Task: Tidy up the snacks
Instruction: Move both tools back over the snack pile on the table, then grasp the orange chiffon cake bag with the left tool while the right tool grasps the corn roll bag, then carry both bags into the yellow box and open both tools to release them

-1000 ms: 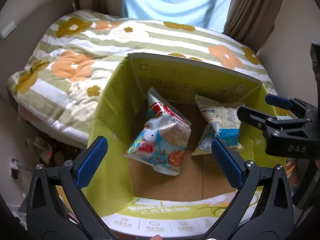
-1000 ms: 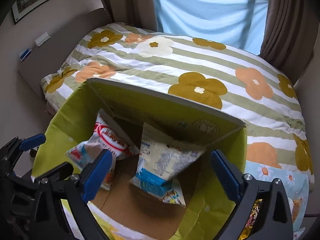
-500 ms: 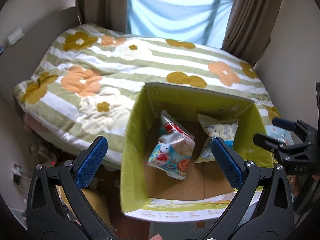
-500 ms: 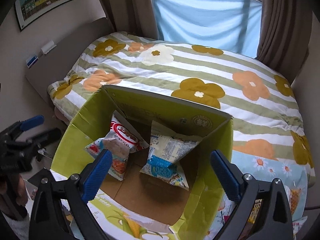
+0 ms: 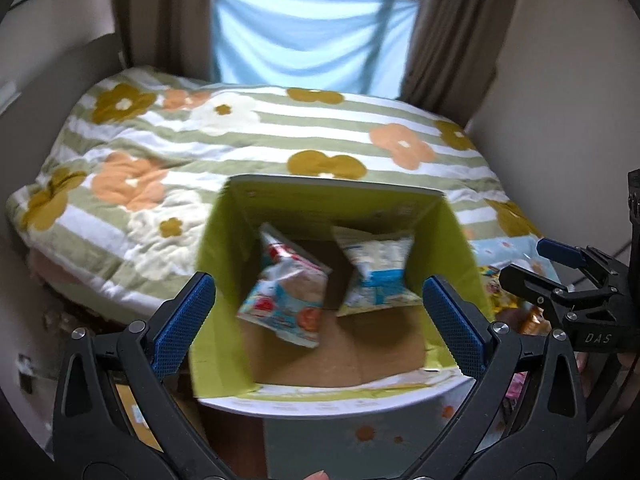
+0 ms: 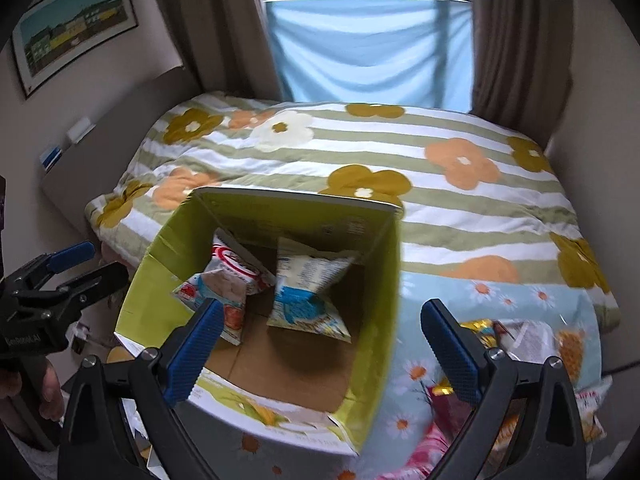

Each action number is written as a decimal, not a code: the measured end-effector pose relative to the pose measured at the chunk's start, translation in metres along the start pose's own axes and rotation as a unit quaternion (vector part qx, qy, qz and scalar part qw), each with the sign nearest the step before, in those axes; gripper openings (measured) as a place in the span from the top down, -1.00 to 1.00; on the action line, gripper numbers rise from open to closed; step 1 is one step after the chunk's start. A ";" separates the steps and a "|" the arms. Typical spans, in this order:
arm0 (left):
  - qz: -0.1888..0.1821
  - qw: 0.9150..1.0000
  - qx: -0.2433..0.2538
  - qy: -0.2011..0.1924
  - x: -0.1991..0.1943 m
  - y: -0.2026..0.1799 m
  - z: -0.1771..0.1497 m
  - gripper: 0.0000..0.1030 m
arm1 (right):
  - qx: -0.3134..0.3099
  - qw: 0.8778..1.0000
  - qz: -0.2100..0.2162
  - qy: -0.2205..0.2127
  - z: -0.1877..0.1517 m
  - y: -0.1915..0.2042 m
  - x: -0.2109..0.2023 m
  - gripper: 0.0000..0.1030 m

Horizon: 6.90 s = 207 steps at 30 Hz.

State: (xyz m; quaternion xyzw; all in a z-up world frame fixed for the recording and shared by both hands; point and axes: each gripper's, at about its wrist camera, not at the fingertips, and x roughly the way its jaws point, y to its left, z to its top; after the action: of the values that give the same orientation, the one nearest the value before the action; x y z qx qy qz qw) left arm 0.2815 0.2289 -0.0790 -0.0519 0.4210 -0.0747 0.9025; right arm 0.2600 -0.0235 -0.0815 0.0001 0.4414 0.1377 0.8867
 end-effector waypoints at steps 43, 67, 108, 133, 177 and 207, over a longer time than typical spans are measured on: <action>-0.101 0.961 0.181 0.186 0.154 -0.403 -0.158 -0.90 | 0.100 0.986 -0.123 0.054 -0.187 -0.336 -0.086 -0.90; -0.137 0.932 0.230 0.245 0.203 -0.406 -0.162 -0.20 | 0.073 0.979 -0.151 0.114 -0.176 -0.330 -0.011 -0.90; -0.105 0.962 0.176 0.182 0.137 -0.391 -0.156 -0.19 | 0.044 0.982 -0.159 0.090 -0.183 -0.323 -0.028 -0.19; -0.030 0.998 0.050 0.023 0.014 -0.318 -0.088 -0.19 | -0.056 0.997 -0.044 -0.033 -0.101 -0.232 -0.103 -0.19; -0.004 0.994 0.054 0.093 0.081 0.023 -0.049 -0.26 | -0.024 0.999 -0.035 0.005 -0.015 0.022 0.059 -0.19; 0.015 0.997 0.002 0.078 0.046 0.034 -0.068 -0.99 | 0.004 0.999 0.033 0.039 -0.050 0.024 0.068 -0.96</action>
State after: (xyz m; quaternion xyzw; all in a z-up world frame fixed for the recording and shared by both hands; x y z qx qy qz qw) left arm 0.2618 0.2522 -0.1620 -0.0382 0.4905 -0.0659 0.8681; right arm 0.2537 0.0101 -0.1627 0.0122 0.4762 0.1650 0.8636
